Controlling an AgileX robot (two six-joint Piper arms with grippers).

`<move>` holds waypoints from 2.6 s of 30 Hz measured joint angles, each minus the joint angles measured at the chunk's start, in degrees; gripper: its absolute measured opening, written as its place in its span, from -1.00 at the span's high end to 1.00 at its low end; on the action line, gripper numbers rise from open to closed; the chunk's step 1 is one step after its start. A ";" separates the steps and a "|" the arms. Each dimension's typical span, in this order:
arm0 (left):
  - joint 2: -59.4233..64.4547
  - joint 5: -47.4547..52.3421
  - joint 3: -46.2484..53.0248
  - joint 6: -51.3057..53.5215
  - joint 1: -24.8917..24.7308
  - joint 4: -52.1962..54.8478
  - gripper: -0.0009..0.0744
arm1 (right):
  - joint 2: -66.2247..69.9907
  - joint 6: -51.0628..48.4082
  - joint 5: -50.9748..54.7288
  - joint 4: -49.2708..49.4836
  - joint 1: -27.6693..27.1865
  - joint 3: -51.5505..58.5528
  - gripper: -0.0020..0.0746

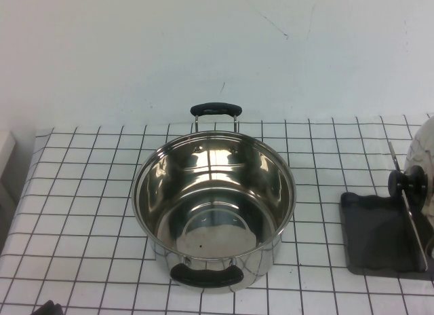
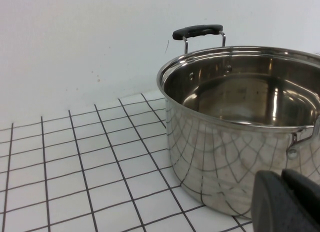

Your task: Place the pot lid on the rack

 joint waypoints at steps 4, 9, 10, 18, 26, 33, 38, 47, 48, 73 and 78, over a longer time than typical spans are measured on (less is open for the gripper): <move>0.00 0.00 0.00 0.00 0.00 0.00 0.98 | 0.00 0.00 0.00 0.00 0.00 0.00 0.95; 0.00 0.00 0.00 0.00 0.00 0.00 0.98 | 0.00 0.00 0.00 0.00 0.00 0.00 0.95; 0.00 0.00 0.00 0.00 0.00 0.00 0.98 | 0.00 0.00 0.00 0.00 0.00 0.00 0.95; 0.00 5.49 0.00 3.36 0.00 -15.05 0.98 | 0.00 -0.10 0.00 0.00 0.00 0.00 0.95; -0.13 26.81 0.00 67.47 0.00 -79.11 0.98 | 0.00 -0.19 0.00 0.00 0.00 0.00 0.95; -2.23 42.64 0.00 113.59 0.00 -109.35 0.98 | 0.00 -0.19 0.00 -0.11 0.00 0.00 0.95; -5.29 43.15 -0.10 116.69 3.10 -111.47 0.98 | 0.00 -0.19 0.00 -0.11 0.00 0.00 0.95; -6.48 43.70 -0.19 110.88 9.17 -112.73 0.98 | 0.00 -0.19 0.00 -0.11 0.00 0.00 0.95; -6.48 43.70 -0.19 108.63 9.02 -112.73 0.98 | 0.00 -0.19 0.00 -0.11 0.00 0.00 0.95; -6.48 43.38 -0.19 102.52 3.49 -108.98 0.98 | 0.00 -0.19 0.00 -0.19 0.00 0.00 0.95; -6.48 43.38 -0.19 102.52 3.49 -108.98 0.98 | 0.00 -0.19 0.00 -0.19 0.00 0.00 0.95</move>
